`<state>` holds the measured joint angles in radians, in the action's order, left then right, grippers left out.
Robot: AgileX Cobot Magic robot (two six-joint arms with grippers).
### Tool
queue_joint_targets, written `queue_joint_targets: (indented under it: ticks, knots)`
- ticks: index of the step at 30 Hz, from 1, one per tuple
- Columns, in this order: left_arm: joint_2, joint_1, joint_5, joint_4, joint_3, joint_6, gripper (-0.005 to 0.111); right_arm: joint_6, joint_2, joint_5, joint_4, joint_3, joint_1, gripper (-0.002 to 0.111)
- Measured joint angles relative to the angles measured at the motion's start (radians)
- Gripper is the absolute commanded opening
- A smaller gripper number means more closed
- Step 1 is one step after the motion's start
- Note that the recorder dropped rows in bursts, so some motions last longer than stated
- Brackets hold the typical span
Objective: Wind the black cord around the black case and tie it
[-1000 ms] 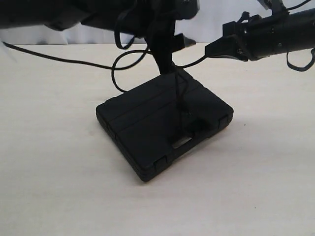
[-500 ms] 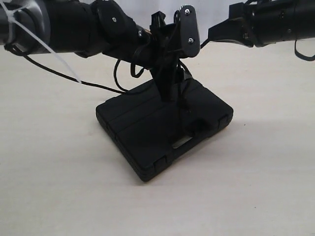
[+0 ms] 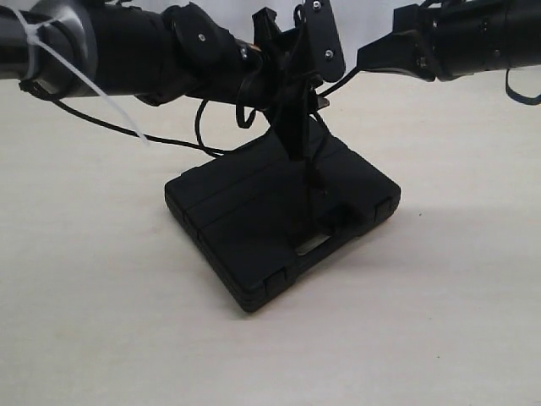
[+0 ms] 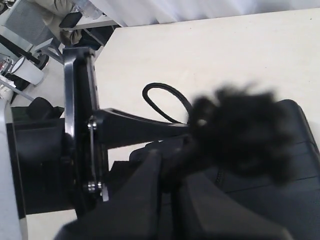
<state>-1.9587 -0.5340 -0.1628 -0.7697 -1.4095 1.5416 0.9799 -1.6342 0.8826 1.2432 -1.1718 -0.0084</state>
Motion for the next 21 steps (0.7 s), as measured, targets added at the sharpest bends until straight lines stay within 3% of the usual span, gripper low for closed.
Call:
queue_joint_targets:
  ticks: [6, 10, 14, 18, 21]
  knots:
    - [-0.044, -0.020, -0.008, -0.026, -0.063, 0.001, 0.001, 0.000, 0.000, 0.002, 0.000, 0.000, 0.000, 0.004]
    - [-0.050, -0.022, -0.014, -0.043, -0.069, -0.017, 0.000, -0.018, 0.000, 0.006, -0.002, 0.000, 0.000, 0.008]
    - [-0.048, -0.022, 0.000, -0.046, -0.069, -0.035, 0.000, -0.036, 0.000, 0.006, -0.002, 0.000, 0.000, 0.028]
    - [-0.014, -0.016, 0.001, -0.048, -0.069, -0.042, 0.000, -0.095, 0.002, 0.026, -0.002, 0.000, -0.015, 0.060]
    - [0.027, 0.003, 0.001, -0.048, -0.073, -0.053, 0.000, -0.142, 0.016, 0.057, -0.048, 0.000, -0.064, 0.068]
